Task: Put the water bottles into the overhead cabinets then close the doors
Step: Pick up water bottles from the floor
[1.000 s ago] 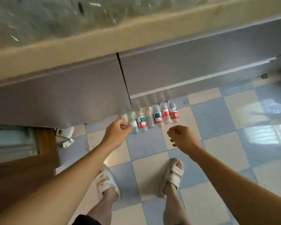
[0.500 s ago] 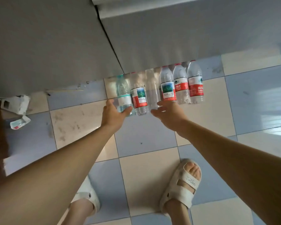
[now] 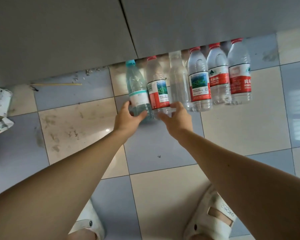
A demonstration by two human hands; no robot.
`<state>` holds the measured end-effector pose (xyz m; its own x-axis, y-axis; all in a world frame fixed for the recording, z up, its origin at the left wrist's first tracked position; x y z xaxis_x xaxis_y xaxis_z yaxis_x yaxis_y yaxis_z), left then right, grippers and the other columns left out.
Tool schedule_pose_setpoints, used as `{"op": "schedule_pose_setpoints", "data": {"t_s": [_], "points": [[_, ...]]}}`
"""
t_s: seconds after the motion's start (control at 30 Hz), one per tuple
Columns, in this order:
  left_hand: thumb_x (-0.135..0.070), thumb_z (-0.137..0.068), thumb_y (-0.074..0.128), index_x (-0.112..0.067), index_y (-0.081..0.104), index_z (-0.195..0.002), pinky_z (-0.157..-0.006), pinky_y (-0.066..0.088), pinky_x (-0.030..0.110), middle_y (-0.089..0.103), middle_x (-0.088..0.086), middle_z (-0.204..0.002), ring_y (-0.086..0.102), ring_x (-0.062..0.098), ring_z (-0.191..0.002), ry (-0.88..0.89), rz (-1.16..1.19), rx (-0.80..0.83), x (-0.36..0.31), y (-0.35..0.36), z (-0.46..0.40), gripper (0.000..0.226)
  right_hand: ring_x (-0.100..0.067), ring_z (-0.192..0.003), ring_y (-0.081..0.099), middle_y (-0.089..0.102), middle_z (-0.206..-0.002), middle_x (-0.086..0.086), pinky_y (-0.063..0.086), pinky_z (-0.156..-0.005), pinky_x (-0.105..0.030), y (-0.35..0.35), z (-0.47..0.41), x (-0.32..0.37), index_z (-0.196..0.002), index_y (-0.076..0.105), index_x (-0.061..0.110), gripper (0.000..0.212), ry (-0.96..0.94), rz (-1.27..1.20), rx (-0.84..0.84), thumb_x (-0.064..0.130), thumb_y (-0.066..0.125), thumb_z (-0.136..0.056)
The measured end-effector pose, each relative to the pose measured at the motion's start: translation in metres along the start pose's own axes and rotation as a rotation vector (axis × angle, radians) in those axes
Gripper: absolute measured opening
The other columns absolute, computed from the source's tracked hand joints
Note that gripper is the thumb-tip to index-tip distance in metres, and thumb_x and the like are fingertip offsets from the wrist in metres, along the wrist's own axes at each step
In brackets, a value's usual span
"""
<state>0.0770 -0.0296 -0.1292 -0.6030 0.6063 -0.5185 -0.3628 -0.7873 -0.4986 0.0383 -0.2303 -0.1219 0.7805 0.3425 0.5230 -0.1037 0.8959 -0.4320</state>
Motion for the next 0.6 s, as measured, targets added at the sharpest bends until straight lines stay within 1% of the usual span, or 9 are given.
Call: {"op": "schedule_pose_setpoints", "data": {"t_s": [0.07,0.2,0.27,0.37,0.43,0.5,0.53,0.57,0.6], "points": [[-0.035,-0.087,0.078,-0.022,0.045,-0.147,-0.098,0.054,0.045,0.061,0.003,-0.134,0.063,0.025,-0.113,-0.016,0.055,0.040,0.005,0.000,0.002,0.069,-0.013,-0.080,0.059,0.063,-0.104,0.000,0.040,-0.055,-0.018,0.000,-0.002,-0.003,-0.120,0.053,0.022,0.042,0.030,0.001,0.006,0.037,0.077,-0.088],[-0.027,-0.085,0.080,-0.023,0.049,-0.143,-0.098,0.054,0.049,0.065,0.002,-0.127,0.064,0.027,-0.112,-0.060,0.047,0.131,0.026,0.002,0.021,0.066,-0.015,-0.081,0.062,0.064,-0.097,0.002,0.047,-0.058,-0.025,0.009,0.013,-0.024,-0.106,0.052,0.024,0.040,0.120,0.020,0.057,0.039,0.081,-0.083],[-0.025,-0.083,0.081,-0.022,0.050,-0.141,-0.096,0.054,0.045,0.066,0.000,-0.124,0.064,0.024,-0.111,-0.066,0.014,0.167,0.037,0.006,0.036,0.066,-0.010,-0.076,0.060,0.061,-0.090,0.006,0.045,-0.055,-0.023,0.014,0.028,-0.042,-0.102,0.052,0.023,0.041,0.173,0.041,0.089,0.042,0.081,-0.082],[-0.027,-0.084,0.081,-0.024,0.053,-0.135,-0.084,0.055,0.032,0.067,-0.005,-0.118,0.065,0.015,-0.101,-0.062,-0.037,0.208,0.054,0.011,0.059,0.059,-0.009,-0.074,0.058,0.061,-0.089,0.005,0.044,-0.053,-0.023,0.022,0.053,-0.071,-0.099,0.052,0.022,0.038,0.247,0.076,0.131,0.040,0.081,-0.082],[-0.034,-0.086,0.078,-0.025,0.055,-0.133,-0.085,0.056,0.033,0.068,-0.005,-0.115,0.065,0.014,-0.099,-0.073,-0.046,0.235,0.064,0.014,0.070,0.052,-0.013,-0.075,0.057,0.062,-0.091,0.001,0.048,-0.057,-0.027,0.024,0.068,-0.086,-0.094,0.052,0.021,0.037,0.288,0.116,0.152,0.039,0.081,-0.080],[-0.040,-0.088,0.074,-0.023,0.056,-0.132,-0.086,0.056,0.033,0.068,-0.004,-0.115,0.065,0.016,-0.102,-0.080,-0.053,0.256,0.070,0.016,0.076,0.050,-0.015,-0.076,0.058,0.061,-0.088,0.003,0.048,-0.057,-0.029,0.025,0.078,-0.093,-0.089,0.051,0.021,0.039,0.307,0.152,0.180,0.042,0.081,-0.079],[-0.041,-0.089,0.074,-0.020,0.057,-0.131,-0.085,0.055,0.031,0.068,-0.004,-0.116,0.065,0.017,-0.103,-0.072,-0.063,0.255,0.071,0.016,0.077,0.050,-0.017,-0.079,0.060,0.060,-0.088,0.004,0.050,-0.060,-0.031,0.025,0.080,-0.092,-0.091,0.049,0.019,0.041,0.304,0.154,0.188,0.043,0.081,-0.080],[-0.041,-0.088,0.074,-0.018,0.057,-0.129,-0.082,0.052,0.027,0.068,-0.003,-0.117,0.065,0.017,-0.104,-0.060,-0.073,0.247,0.070,0.016,0.077,0.050,-0.020,-0.085,0.062,0.060,-0.093,0.003,0.054,-0.066,-0.034,0.024,0.081,-0.089,-0.098,0.048,0.019,0.044,0.289,0.150,0.184,0.043,0.080,-0.081],[-0.041,-0.088,0.075,-0.016,0.057,-0.129,-0.079,0.049,0.022,0.068,-0.003,-0.117,0.065,0.016,-0.104,-0.048,-0.079,0.239,0.067,0.016,0.075,0.051,-0.024,-0.094,0.063,0.062,-0.102,-0.001,0.057,-0.075,-0.039,0.023,0.079,-0.084,-0.110,0.049,0.020,0.047,0.262,0.146,0.166,0.043,0.079,-0.082]]}}
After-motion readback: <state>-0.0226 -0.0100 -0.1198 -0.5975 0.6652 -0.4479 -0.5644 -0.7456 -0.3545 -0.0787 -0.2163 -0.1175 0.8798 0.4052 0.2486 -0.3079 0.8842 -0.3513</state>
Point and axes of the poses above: each hand's wrist, its own z-axis away from the middle knuckle, its own y-axis out of the palm, x = y × z, the point moved 9 cm from there along -z, towards the middle knuckle
